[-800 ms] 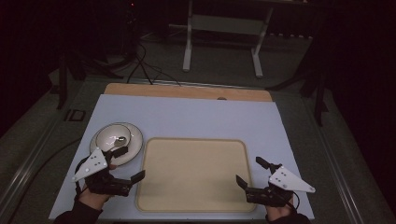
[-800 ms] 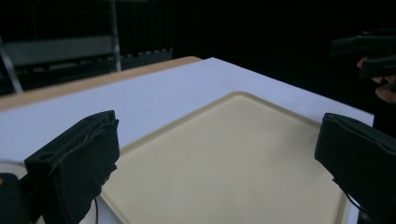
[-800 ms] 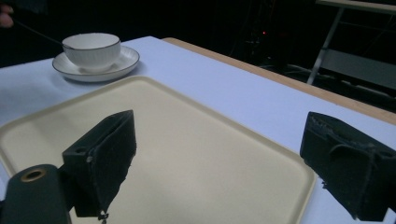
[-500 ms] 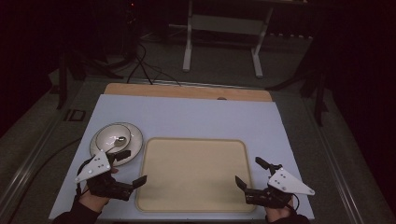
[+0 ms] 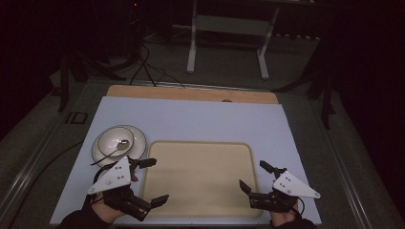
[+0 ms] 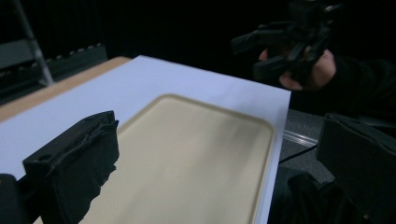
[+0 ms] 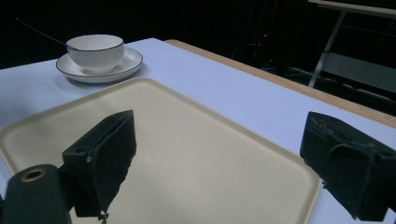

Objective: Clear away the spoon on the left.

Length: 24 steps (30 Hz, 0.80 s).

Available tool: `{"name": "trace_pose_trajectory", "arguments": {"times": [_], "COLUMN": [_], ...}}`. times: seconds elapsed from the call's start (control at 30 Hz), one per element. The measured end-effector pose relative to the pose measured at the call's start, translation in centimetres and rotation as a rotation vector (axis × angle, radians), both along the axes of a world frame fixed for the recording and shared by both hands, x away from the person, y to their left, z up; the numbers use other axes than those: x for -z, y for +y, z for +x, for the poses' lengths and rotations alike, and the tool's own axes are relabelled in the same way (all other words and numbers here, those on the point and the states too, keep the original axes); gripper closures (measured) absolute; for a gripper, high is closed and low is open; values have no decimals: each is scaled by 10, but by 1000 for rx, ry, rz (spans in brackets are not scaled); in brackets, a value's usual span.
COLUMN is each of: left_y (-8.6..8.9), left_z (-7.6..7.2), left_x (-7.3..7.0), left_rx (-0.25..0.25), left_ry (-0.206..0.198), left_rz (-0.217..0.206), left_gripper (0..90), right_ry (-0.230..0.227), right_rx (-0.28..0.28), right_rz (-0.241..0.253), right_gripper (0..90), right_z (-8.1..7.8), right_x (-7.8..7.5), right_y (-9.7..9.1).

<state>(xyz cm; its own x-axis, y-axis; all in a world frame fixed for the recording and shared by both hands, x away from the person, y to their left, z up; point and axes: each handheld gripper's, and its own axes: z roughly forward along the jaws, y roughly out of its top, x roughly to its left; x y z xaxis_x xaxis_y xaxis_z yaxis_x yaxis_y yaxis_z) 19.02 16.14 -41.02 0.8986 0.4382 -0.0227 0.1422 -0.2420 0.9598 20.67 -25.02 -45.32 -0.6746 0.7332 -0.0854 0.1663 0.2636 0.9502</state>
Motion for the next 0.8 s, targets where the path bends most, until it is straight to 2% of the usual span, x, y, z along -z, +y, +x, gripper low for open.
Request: {"name": "trace_pose_trajectory", "arguments": {"times": [0.1,0.13,0.17,0.33,0.5,0.53,0.57,0.6,0.67,0.8], "left_y": [-4,-4,-5,-1,16,16,25,28,38,62], "left_z": [1,1,2,5,10,10,11,11,12,15], "left_x": [-12,-12,-20,-33,-45,-45,-47,-48,-49,-47], "left_rx": [6,6,-3,-20,-103,-103,-145,-157,-216,-328], "left_ry": [-31,-31,-45,-64,-79,-79,-81,-77,-77,-51], "left_rz": [15,15,20,24,18,18,11,7,8,13], "left_gripper": [2,3,3,11,11,11,11,12,12,12], "right_ry": [-1,-1,-2,1,3,3,2,2,5,2], "right_rx": [-1,-1,-2,-7,-9,-9,-9,-10,-10,-10], "right_rz": [3,3,3,0,-3,-3,-4,-7,-7,-6], "right_gripper": [109,109,109,109,109,109,109,109,109,109], "right_z": [0,0,0,-1,0,0,-1,0,-1,-1], "right_x": [0,0,0,0,0,0,0,1,1,0], "right_y": [0,0,0,1,1,1,2,2,2,2]}}
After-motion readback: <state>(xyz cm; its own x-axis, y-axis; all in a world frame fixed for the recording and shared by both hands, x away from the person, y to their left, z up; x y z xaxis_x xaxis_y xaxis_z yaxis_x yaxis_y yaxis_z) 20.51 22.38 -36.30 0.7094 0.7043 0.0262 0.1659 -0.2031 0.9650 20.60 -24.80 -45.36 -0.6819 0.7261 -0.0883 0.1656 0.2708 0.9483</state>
